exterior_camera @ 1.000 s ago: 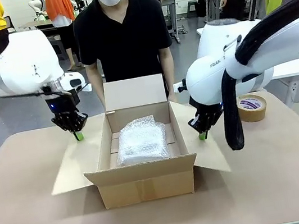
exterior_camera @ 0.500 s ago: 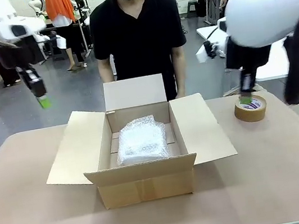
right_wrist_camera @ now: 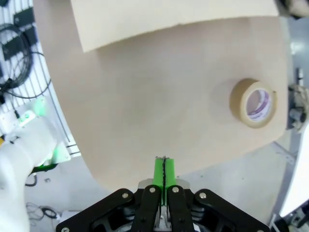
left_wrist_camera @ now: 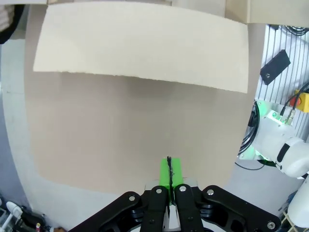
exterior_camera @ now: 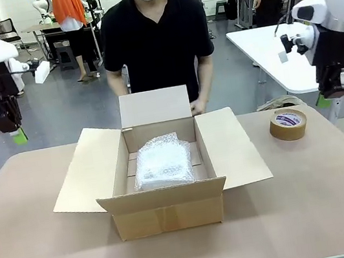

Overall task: Wrap the clocks to prevent damage.
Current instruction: Once the human has placed the objects inside and stepped back, release both hands from the side flaps of the Package Box, then push the right (or left) flap of the Package Box to close it.

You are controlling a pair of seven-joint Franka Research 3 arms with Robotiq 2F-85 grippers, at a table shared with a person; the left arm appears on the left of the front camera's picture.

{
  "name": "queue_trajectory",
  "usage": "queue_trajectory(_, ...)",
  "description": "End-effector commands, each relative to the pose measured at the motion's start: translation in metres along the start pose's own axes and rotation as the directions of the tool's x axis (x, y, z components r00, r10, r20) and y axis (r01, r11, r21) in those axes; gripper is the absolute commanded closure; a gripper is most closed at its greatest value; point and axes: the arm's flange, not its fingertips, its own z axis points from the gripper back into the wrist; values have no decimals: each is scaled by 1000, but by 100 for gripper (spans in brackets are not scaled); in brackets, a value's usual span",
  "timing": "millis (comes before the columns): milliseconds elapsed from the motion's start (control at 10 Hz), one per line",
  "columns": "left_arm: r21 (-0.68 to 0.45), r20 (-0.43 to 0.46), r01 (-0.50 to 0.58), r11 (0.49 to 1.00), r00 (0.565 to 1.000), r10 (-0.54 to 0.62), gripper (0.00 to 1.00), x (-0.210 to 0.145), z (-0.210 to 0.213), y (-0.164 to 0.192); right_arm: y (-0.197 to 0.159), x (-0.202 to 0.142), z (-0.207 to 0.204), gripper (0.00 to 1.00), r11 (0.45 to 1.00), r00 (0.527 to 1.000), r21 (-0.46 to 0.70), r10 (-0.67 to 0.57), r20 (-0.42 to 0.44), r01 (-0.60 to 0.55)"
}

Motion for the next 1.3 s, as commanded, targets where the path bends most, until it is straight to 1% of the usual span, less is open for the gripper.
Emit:
queue_trajectory(0,2,46,-42,999,998,42,100,-10,-6,-8,3,-10,-10,99,999,999,32,12,49,-13)
queue_trajectory(100,0,0,0,1000,1000,0,100,0,0,0,0,0,0,99,1000,1000,0,0,0,0)
queue_trajectory(1200,0,0,0,1000,1000,0,100,0,0,0,0,0,0,99,1000,1000,0,0,0,0)
